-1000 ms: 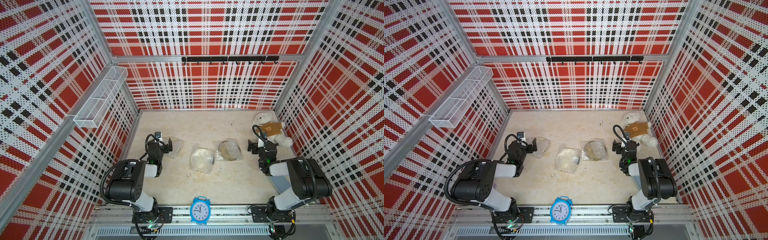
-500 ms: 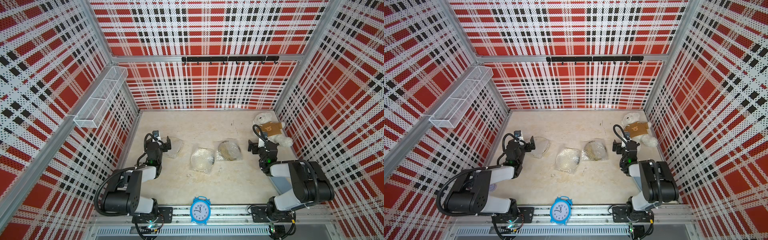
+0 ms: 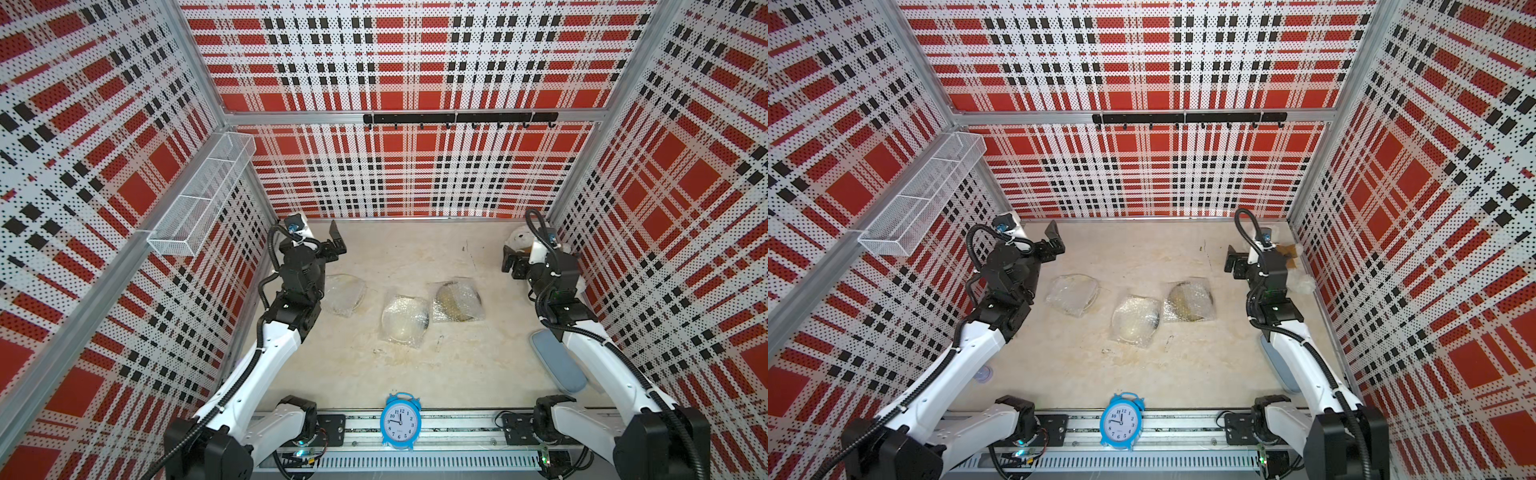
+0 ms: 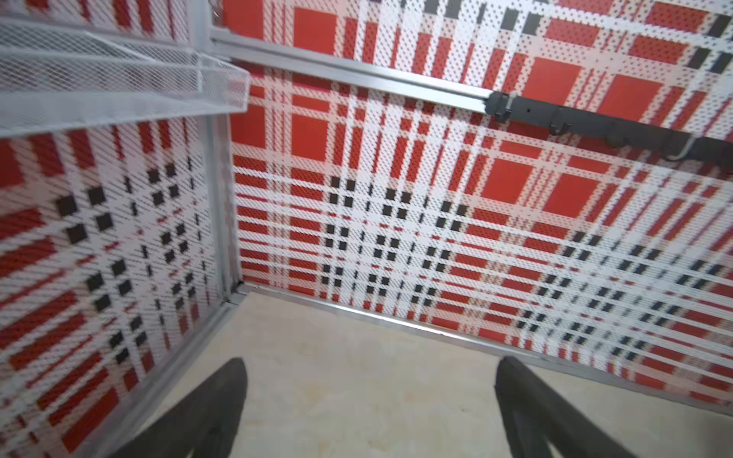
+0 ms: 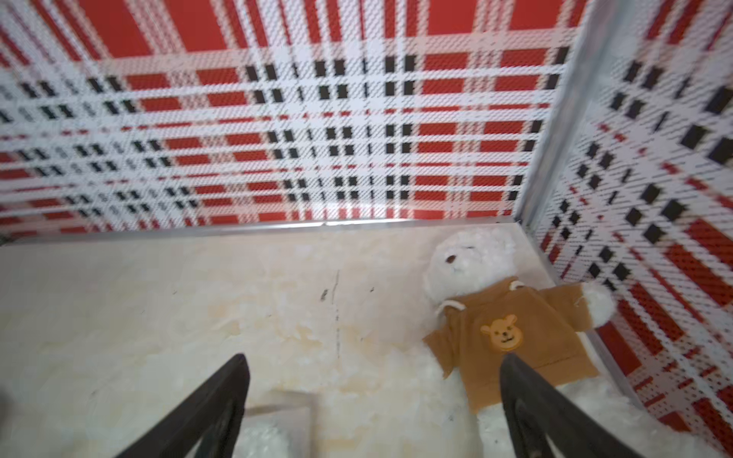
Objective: Unpack dinner plates from bubble wrap
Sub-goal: Move the bubble wrap to the center of the board.
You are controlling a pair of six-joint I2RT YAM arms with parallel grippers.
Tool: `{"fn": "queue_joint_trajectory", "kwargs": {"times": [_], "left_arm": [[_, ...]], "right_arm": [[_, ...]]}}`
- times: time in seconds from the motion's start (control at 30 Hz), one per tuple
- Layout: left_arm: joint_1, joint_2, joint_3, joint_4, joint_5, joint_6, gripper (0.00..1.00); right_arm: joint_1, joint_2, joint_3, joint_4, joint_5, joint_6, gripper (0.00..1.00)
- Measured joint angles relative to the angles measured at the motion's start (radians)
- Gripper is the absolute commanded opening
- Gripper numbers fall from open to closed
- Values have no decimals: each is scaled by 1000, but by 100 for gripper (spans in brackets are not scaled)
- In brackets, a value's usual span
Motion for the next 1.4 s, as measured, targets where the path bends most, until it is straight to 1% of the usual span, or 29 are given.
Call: {"fn": "queue_joint_trajectory", "kwargs": {"times": [0.07,0.17,0.23,0.33,0.43,0.47,0.6,0.7,0.8,0.9,0.97,1.13,1.27,1.4], "left_arm": [[-38,24,35,-65,42,-43,99],[-140,81,107,-158,95,-79,99],[-218,116,144,-201,124,-95,99],[-308,151,159,-233,168,-122,99],[-363,194,159,-244,224,-168,99],[-369,210,155,-240,243,-189,99],[-357,270,127,-225,314,-274,99],[-333,319,122,-220,378,-325,99],[-287,369,122,-209,463,-385,99],[-251,420,122,-195,541,-439,99],[-243,453,122,-179,581,-473,99],[-274,520,125,-140,660,-544,99],[-294,555,135,-117,694,-586,100],[-302,579,153,-111,720,-604,98]], "right_arm": [[79,11,49,-111,53,-10,100],[174,23,104,-245,126,-14,100],[207,21,121,-320,159,-13,100],[229,21,127,-418,168,-8,100],[249,22,125,-503,172,-5,100],[253,22,123,-522,171,-2,100],[261,22,97,-566,155,16,90],[261,23,60,-583,138,29,80],[261,40,26,-591,126,47,77],[261,67,-5,-589,107,55,76],[261,81,-25,-580,93,61,75],[267,110,-42,-549,69,68,75],[276,130,-42,-518,61,65,78],[279,156,-42,-502,43,64,82]]}}
